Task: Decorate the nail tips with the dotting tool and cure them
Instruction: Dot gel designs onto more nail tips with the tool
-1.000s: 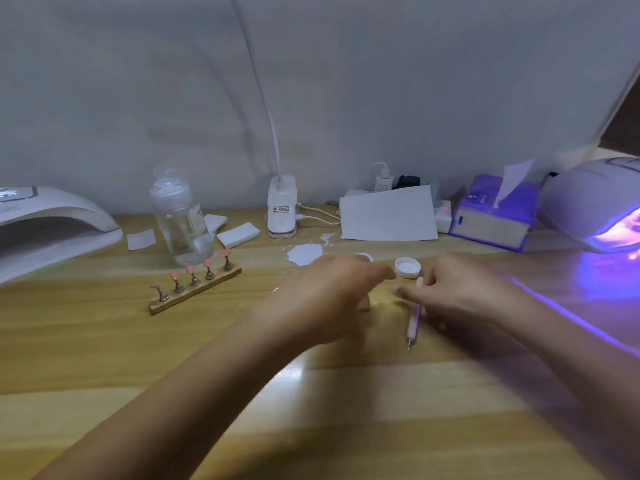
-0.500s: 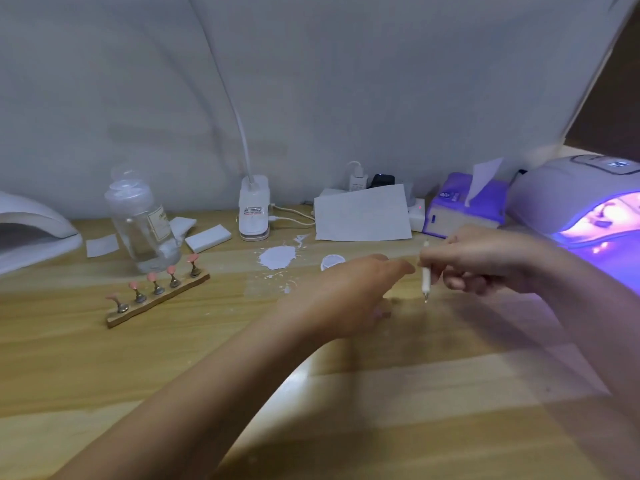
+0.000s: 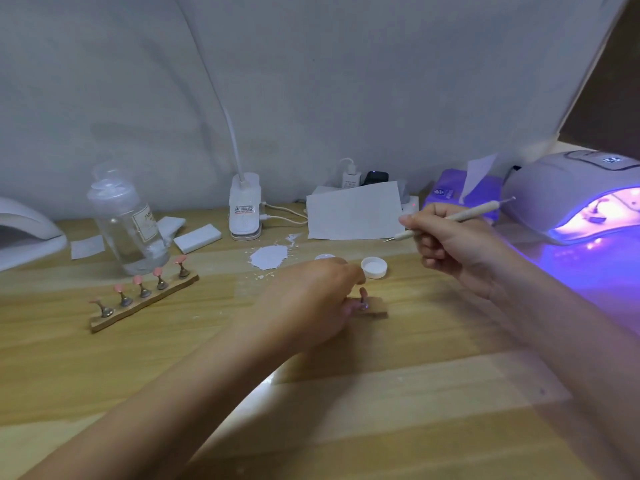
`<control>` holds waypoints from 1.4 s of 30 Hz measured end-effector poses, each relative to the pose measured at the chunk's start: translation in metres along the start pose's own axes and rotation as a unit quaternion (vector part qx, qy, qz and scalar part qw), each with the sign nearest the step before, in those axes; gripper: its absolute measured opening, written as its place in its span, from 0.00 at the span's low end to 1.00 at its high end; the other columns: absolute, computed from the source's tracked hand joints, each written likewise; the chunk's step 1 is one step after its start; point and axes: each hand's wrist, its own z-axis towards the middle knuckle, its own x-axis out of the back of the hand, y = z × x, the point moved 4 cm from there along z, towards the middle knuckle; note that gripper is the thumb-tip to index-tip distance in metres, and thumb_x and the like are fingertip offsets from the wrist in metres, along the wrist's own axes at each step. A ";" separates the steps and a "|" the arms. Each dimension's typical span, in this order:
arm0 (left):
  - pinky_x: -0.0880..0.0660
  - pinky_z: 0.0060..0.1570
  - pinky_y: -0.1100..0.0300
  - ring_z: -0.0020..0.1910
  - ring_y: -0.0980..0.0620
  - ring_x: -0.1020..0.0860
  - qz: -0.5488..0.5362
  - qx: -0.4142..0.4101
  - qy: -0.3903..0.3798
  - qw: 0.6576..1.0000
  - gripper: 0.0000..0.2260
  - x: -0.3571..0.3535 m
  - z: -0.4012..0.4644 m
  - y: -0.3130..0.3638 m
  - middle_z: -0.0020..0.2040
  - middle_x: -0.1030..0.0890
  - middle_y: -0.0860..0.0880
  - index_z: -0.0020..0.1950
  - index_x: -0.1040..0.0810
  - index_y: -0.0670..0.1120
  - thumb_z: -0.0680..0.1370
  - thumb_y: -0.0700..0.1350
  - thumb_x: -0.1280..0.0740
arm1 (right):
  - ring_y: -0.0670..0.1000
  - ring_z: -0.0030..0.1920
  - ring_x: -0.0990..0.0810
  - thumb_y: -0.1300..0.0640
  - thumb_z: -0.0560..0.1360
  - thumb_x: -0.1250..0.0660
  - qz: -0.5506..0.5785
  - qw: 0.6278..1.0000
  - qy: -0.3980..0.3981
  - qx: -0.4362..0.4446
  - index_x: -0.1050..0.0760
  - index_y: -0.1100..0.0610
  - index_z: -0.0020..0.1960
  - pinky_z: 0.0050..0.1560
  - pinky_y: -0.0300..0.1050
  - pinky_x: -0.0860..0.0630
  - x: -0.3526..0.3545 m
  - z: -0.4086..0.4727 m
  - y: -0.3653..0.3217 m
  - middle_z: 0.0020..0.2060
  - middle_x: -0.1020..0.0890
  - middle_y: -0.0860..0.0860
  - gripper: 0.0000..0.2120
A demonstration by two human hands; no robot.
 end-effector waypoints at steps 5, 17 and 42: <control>0.40 0.31 0.66 0.41 0.58 0.34 -0.019 0.013 0.002 1.000 0.05 0.001 0.000 0.001 0.42 0.31 0.58 0.50 0.26 0.56 0.77 0.54 0.38 | 0.43 0.18 0.37 0.56 0.74 0.33 0.013 1.000 -0.003 0.021 0.32 0.53 0.32 0.21 0.32 0.36 -0.002 0.001 0.003 0.19 0.28 0.46 0.14; 0.36 0.37 0.61 0.43 0.57 0.32 -0.029 0.017 0.041 0.999 0.02 0.002 0.000 0.006 0.42 0.30 0.57 0.47 0.26 0.55 0.77 0.51 0.38 | 0.42 0.19 0.34 0.54 0.73 0.32 0.035 0.999 -0.023 -0.009 0.26 0.55 0.36 0.22 0.32 0.34 -0.004 0.003 0.009 0.22 0.24 0.48 0.09; 0.39 0.57 0.78 0.45 0.61 0.20 -0.345 -0.072 0.117 0.929 0.05 -0.022 -0.025 -0.008 0.42 0.16 0.50 0.39 0.18 0.42 0.70 0.33 0.30 | 0.40 0.25 0.28 0.49 0.65 0.24 -0.168 0.974 0.019 0.154 0.35 0.53 0.24 0.28 0.35 0.35 -0.062 0.032 0.007 0.17 0.27 0.43 0.22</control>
